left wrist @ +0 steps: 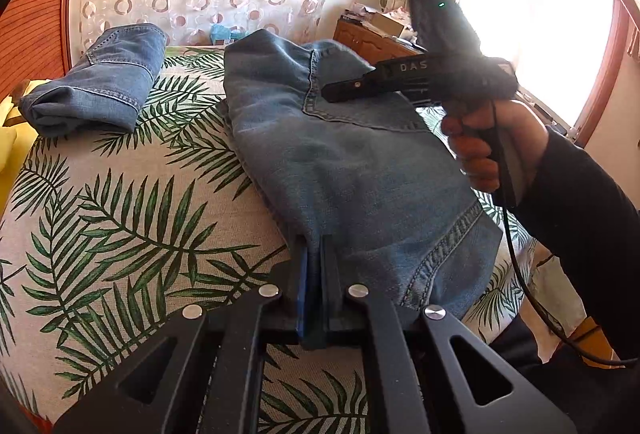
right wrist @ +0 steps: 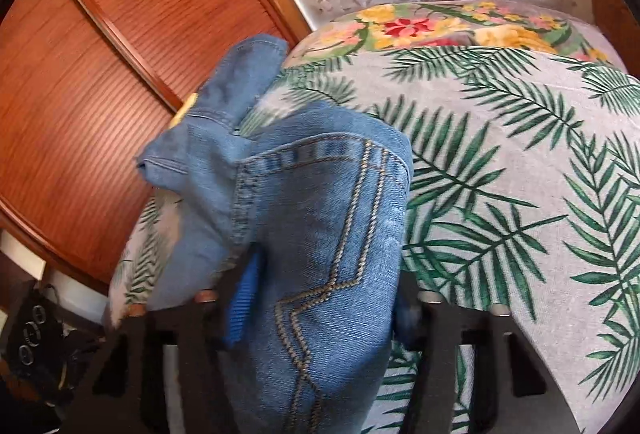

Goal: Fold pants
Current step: 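Lift the folded jeans with both tools and set them beside the other jeans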

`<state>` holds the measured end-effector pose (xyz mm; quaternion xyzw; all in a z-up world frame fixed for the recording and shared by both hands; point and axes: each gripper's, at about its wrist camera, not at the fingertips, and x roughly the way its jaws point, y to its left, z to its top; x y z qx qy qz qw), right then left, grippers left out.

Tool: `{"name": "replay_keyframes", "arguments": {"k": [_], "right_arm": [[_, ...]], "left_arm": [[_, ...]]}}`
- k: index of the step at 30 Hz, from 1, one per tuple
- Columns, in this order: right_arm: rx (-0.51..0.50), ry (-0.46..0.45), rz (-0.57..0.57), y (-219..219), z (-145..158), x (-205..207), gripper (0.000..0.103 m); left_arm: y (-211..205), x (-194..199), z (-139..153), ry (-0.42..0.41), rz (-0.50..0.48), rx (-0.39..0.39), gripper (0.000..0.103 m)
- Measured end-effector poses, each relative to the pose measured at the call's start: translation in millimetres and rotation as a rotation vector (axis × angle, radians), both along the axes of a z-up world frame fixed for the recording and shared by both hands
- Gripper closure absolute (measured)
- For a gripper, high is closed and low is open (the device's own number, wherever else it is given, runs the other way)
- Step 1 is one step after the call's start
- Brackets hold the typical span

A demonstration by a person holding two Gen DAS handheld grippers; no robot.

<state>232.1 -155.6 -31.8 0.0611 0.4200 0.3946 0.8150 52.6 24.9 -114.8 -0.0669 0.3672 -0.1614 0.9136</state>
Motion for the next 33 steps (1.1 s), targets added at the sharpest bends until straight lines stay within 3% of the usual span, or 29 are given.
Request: {"name": "replay_keyframes", "arguments": {"k": [4, 14, 21, 24, 28, 30, 33], "right_arm": [[-0.016, -0.103, -0.012, 8.8, 27.8, -20.6, 0.078], [0.084, -0.331, 0.041, 52.6, 146.1, -44.2, 0.080], [0.122, -0.409, 0.132, 134.4, 205.8, -32.5, 0.080], [0.163, -0.397, 0.189, 178.8, 211.7, -18.0, 0.080], [0.305, -0.319, 0.254, 223.4, 204.2, 19.3, 0.080], [0.381, -0.259, 0.244, 237.3, 186.5, 51.0, 0.080], [0.378, -0.164, 0.169, 250.5, 132.4, 108.8, 0.078]], "left_arm": [[6.2, 1.1, 5.4, -0.016, 0.014, -0.008, 0.098], [68.4, 35.8, 65.6, -0.185, 0.112, -0.049, 0.098], [144.2, 37.9, 104.1, -0.272, 0.253, -0.040, 0.098], [184.5, 29.7, 118.7, -0.298, 0.336, -0.017, 0.098], [234.2, 24.5, 137.1, -0.323, 0.433, 0.047, 0.098], [249.3, 36.6, 138.5, -0.311, 0.451, 0.081, 0.098], [258.2, 63.9, 127.0, -0.265, 0.441, 0.103, 0.098]]}}
